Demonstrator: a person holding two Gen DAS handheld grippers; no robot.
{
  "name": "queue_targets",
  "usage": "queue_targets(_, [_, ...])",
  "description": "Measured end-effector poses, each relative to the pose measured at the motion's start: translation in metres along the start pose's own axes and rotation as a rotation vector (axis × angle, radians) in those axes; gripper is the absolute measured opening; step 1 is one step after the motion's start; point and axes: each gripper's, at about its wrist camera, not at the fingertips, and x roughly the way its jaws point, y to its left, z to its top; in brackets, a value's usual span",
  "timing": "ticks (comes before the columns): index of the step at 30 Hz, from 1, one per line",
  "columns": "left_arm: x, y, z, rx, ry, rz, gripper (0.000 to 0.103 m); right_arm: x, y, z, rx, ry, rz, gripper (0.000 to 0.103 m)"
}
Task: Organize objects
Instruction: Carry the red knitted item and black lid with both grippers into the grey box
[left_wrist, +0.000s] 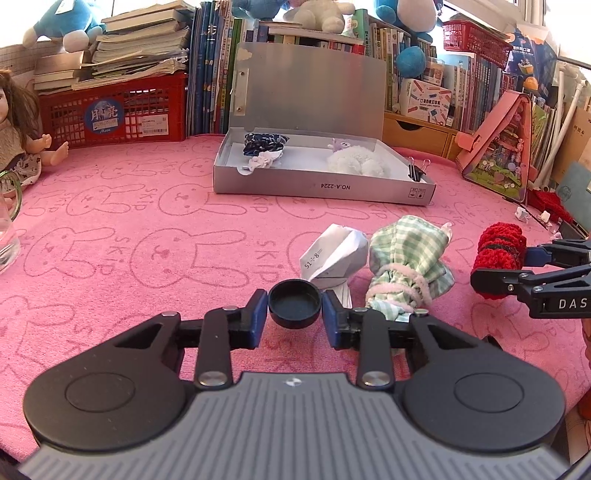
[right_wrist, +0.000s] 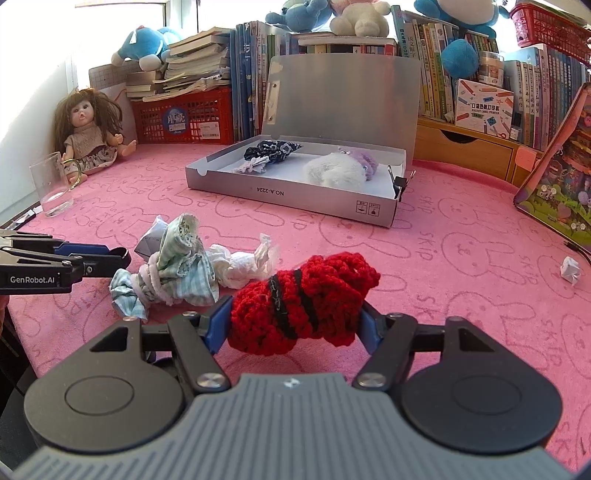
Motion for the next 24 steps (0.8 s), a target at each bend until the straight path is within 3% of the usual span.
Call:
queue_targets(9, [0.007, 0.009, 0.025, -0.02, -0.005, 0.026, 0.037, 0.001, -0.014, 0.02, 0.057, -0.025, -0.035, 0.07])
queue_targets(24, [0.028, 0.01, 0.107, -0.01, -0.162, 0.024, 0.037, 0.032, -0.048, 0.078, 0.199, -0.036, -0.076, 0.07])
